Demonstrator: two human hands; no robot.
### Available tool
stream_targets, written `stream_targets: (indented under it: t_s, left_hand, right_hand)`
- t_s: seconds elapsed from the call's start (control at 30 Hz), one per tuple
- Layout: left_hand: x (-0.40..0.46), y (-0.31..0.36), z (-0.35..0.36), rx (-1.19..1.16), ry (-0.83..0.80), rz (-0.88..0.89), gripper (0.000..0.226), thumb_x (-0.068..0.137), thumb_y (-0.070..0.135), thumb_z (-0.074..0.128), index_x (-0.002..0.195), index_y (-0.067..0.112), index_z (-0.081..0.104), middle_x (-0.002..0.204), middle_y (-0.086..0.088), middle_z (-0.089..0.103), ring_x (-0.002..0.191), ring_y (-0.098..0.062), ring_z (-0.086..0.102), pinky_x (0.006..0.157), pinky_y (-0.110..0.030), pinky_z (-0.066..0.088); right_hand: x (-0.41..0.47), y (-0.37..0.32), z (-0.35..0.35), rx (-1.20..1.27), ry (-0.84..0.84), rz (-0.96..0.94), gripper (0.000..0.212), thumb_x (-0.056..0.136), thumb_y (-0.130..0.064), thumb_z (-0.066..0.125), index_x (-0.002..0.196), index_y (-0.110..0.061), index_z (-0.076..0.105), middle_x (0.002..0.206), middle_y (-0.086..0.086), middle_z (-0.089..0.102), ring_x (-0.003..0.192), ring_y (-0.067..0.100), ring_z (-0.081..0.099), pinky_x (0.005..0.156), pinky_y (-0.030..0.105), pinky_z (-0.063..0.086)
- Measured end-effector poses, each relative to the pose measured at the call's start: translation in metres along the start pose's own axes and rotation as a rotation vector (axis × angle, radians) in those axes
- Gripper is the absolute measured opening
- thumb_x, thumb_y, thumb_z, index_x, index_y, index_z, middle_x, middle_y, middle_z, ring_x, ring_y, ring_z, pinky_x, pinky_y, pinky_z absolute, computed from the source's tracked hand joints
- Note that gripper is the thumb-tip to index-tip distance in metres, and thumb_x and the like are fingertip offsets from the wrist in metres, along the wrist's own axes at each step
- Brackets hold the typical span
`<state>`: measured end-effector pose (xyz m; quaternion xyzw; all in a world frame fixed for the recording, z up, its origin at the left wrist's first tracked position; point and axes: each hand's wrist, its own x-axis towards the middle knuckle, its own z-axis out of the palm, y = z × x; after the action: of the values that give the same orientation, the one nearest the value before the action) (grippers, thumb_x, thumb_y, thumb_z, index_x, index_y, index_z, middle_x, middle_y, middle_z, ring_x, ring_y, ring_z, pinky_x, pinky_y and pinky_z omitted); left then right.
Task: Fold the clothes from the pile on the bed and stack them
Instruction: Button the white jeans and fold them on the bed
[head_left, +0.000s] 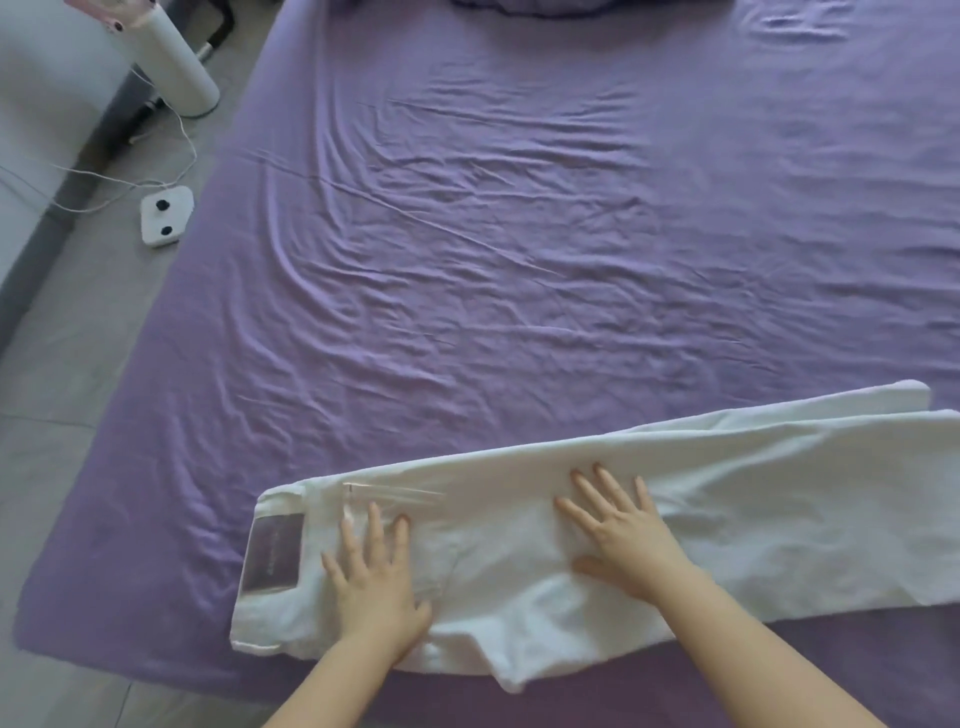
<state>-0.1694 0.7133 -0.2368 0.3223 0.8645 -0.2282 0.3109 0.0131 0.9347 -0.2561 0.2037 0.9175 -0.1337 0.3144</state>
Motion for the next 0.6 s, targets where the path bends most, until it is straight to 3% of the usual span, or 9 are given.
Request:
stream_targets:
  t_s: [0.1, 0.3, 0.4, 0.5, 0.6]
  left_hand:
    - [-0.010, 0.061, -0.015, 0.013, 0.069, 0.066, 0.090, 0.086, 0.053, 0.040, 0.149, 0.020, -0.015, 0.150, -0.012, -0.035, 0.138, -0.037, -0.030, 0.109, -0.064, -0.012]
    - [-0.012, 0.207, -0.042, -0.034, 0.178, 0.456, 0.070, 0.095, 0.027, 0.037, 0.150, 0.029, -0.006, 0.156, -0.004, -0.025, 0.142, -0.030, -0.024, 0.111, -0.057, -0.011]
    - [-0.001, 0.258, -0.063, -0.003, 0.197, 0.482, 0.076, 0.091, 0.007, 0.037, 0.150, 0.025, -0.007, 0.158, -0.003, -0.019, 0.145, -0.028, -0.018, 0.113, -0.055, -0.007]
    - [0.015, 0.291, -0.083, 0.034, 0.258, 0.454, 0.080, 0.088, 0.001, 0.037, 0.150, 0.020, -0.009, 0.159, -0.003, -0.012, 0.146, -0.027, -0.011, 0.115, -0.053, -0.001]
    - [0.032, 0.308, -0.097, 0.076, 0.325, 0.449, 0.075, 0.088, 0.002, 0.042, 0.151, 0.016, 0.003, 0.157, -0.007, 0.013, 0.145, -0.028, 0.010, 0.116, -0.049, 0.006]
  right_hand:
    - [-0.015, 0.043, 0.001, -0.007, 0.010, 0.044, 0.073, 0.089, -0.059, 0.039, 0.148, -0.038, 0.001, 0.158, -0.001, -0.012, 0.144, 0.027, -0.017, 0.110, 0.059, -0.007]
    - [-0.033, 0.126, 0.003, -0.038, 0.045, 0.013, 0.069, 0.093, -0.055, 0.036, 0.148, -0.036, 0.001, 0.158, -0.001, -0.013, 0.143, 0.027, -0.017, 0.110, 0.059, -0.008]
    - [-0.046, 0.175, 0.005, -0.050, 0.049, 0.041, 0.067, 0.095, -0.046, 0.039, 0.148, -0.036, -0.001, 0.158, 0.000, -0.014, 0.144, 0.028, -0.016, 0.110, 0.059, -0.005]
    - [-0.053, 0.225, 0.004, -0.039, 0.056, 0.090, 0.064, 0.097, -0.041, 0.037, 0.148, -0.036, -0.002, 0.158, 0.000, -0.011, 0.145, 0.026, -0.011, 0.112, 0.057, -0.002]
    - [-0.054, 0.264, 0.003, 0.020, 0.088, 0.139, 0.058, 0.100, -0.039, 0.029, 0.149, -0.033, -0.002, 0.159, -0.004, -0.005, 0.146, 0.019, -0.004, 0.113, 0.054, 0.001]
